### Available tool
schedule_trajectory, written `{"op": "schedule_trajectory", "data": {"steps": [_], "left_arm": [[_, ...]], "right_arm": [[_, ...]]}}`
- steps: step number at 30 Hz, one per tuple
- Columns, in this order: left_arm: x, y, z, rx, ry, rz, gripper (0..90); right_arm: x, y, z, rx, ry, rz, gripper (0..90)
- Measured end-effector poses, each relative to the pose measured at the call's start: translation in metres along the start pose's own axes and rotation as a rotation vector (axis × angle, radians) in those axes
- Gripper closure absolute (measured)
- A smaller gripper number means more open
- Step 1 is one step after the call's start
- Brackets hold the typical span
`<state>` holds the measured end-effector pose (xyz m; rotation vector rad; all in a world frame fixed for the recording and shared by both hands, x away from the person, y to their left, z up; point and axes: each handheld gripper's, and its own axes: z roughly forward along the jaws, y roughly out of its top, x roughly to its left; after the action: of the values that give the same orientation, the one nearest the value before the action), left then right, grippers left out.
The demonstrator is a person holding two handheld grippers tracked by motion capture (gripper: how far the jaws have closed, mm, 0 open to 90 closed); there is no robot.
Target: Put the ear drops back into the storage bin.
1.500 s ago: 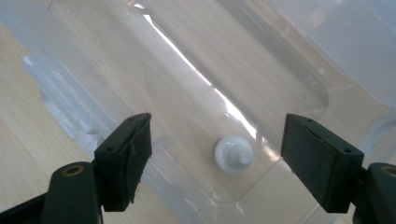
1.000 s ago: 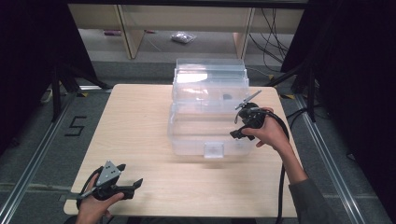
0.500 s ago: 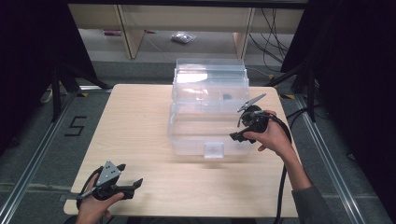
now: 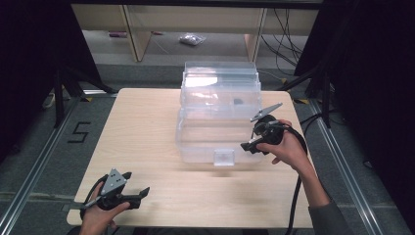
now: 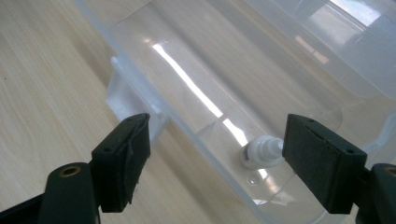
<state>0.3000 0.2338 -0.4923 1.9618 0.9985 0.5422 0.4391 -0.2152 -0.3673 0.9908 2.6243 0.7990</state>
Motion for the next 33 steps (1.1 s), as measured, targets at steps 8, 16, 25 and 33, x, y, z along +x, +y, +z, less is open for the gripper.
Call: {"op": "schedule_trajectory", "data": {"steps": [8, 16, 25, 33], "left_arm": [[0.000, 0.000, 0.000, -0.002, -0.001, -0.001, 15.1], [0.000, 0.000, 0.000, 0.000, -0.001, 0.001, 15.1], [-0.001, 0.000, 0.001, -0.006, 0.000, -0.005, 15.1], [-0.001, 0.000, 0.000, -0.007, 0.000, -0.005, 15.1]], "right_arm": [[0.009, -0.008, -0.002, -0.022, 0.014, -0.011, 24.3], [0.020, -0.010, -0.002, -0.050, 0.020, -0.042, 24.3], [0.031, -0.018, 0.004, -0.062, 0.044, -0.049, 23.6], [0.040, -0.025, 0.010, -0.087, 0.032, -0.086, 23.1]]}}
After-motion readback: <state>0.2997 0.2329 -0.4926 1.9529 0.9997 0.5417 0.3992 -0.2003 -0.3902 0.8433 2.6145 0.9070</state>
